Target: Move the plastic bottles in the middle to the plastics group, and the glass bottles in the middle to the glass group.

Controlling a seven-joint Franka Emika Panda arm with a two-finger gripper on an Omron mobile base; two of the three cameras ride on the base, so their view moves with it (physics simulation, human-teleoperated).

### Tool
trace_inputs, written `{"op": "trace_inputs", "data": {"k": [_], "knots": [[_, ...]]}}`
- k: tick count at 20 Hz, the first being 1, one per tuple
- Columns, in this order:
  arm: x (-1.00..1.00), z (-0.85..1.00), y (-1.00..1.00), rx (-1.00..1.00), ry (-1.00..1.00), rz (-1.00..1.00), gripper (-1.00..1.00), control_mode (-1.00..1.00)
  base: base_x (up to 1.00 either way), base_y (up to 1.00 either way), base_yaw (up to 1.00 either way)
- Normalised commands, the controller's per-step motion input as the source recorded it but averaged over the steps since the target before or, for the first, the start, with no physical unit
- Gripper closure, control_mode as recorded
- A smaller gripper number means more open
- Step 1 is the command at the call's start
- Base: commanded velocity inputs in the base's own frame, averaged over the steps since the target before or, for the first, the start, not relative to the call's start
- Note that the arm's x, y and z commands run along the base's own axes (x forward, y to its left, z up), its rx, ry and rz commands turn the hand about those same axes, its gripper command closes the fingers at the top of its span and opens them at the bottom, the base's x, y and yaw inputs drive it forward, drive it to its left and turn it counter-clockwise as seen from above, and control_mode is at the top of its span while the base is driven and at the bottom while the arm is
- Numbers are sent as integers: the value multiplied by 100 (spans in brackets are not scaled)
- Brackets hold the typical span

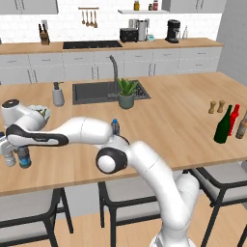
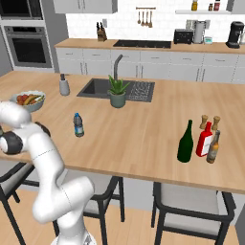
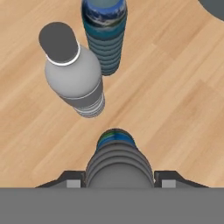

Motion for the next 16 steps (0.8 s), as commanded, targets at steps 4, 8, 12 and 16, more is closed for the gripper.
{"op": "trace_inputs", "data": {"k": [4, 8, 12, 16], "knots": [[0, -4, 0, 0, 0, 0, 100, -100, 0, 0, 0], [0, 0, 0, 0, 0, 0, -100, -100, 0, 0, 0], [0, 0, 0, 0, 0, 0, -100, -100, 0, 0, 0], [0, -3, 0, 0, 0, 0, -100, -100, 0, 0, 0]]}}
